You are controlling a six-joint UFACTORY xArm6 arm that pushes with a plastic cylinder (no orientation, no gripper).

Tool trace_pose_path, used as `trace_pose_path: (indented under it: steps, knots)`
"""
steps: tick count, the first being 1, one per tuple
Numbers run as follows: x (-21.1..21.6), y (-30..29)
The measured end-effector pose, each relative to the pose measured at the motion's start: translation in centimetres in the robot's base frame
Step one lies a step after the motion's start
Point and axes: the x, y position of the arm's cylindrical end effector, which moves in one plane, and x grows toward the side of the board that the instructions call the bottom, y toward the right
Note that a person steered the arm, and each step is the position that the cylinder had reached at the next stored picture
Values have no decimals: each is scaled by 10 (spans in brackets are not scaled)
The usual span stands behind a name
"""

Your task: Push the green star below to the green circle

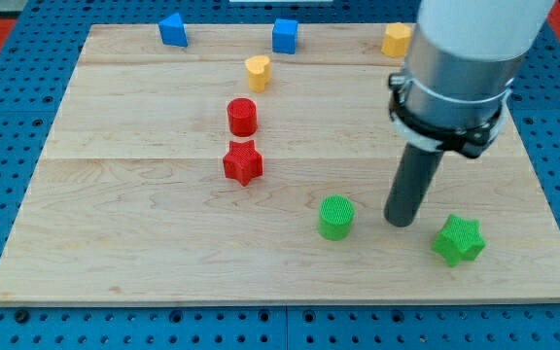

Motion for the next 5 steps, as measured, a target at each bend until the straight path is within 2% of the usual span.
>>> trace_pose_path:
  steps: [1,2,4,5]
  knots:
    - [1,-71]
    - [1,-105]
    - [-6,-127]
    - [-20,-86]
